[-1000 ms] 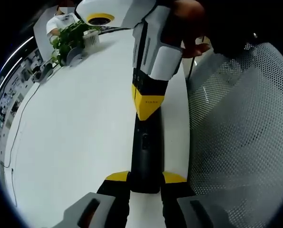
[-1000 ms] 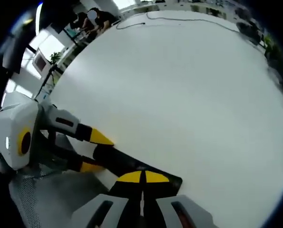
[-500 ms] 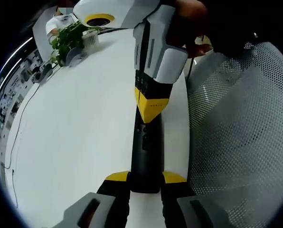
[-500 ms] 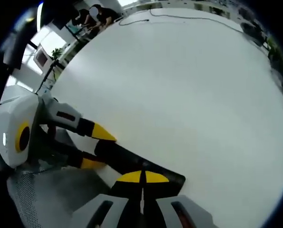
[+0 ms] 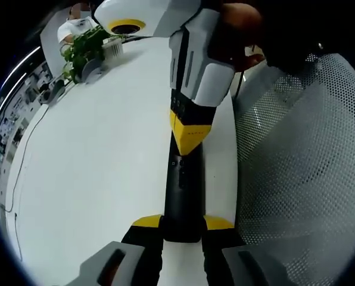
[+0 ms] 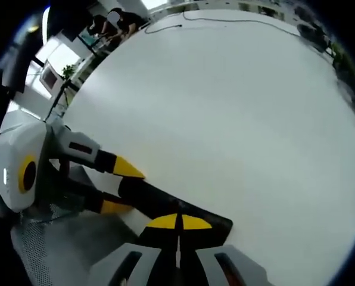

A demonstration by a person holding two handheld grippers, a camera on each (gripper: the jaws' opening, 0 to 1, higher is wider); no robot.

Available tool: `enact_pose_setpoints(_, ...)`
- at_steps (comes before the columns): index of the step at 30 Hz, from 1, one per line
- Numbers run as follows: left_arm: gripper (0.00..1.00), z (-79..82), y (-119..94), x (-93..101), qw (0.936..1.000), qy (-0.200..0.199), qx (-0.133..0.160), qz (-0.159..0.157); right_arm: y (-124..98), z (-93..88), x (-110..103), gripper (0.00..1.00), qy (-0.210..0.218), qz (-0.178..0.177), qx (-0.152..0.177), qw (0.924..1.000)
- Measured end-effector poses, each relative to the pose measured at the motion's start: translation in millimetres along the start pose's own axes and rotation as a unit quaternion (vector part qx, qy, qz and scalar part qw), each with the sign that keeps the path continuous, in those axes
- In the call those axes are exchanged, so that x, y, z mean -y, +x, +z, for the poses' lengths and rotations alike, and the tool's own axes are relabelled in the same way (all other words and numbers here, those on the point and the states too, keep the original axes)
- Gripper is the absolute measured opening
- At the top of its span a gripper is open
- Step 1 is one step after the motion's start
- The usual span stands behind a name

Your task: Press the specified remote control buttons in sequence, fully releasing each button before pressing the next.

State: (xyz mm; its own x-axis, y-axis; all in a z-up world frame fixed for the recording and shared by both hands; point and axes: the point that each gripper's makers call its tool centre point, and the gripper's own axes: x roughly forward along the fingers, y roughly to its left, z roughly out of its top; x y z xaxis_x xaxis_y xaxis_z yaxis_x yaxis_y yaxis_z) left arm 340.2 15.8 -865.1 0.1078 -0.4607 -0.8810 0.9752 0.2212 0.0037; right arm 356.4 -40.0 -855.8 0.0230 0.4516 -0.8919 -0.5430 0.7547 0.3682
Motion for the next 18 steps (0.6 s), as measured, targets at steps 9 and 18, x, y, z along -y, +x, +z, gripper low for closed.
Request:
enact_pose_setpoints(9,0.24,-0.2,-0.1,0.3,1.0,0.001,0.0,0.002,-0.1,-0.8,-1.6,0.0,-0.009,0.002,-0.001,1.0)
enact_pose_setpoints(18,0.24,-0.1,-0.2,0.5,1.0,0.002,-0.001,0.001,-1.6,-1.9,-3.3,0.0,-0.016,-0.002,-0.01,0.9998)
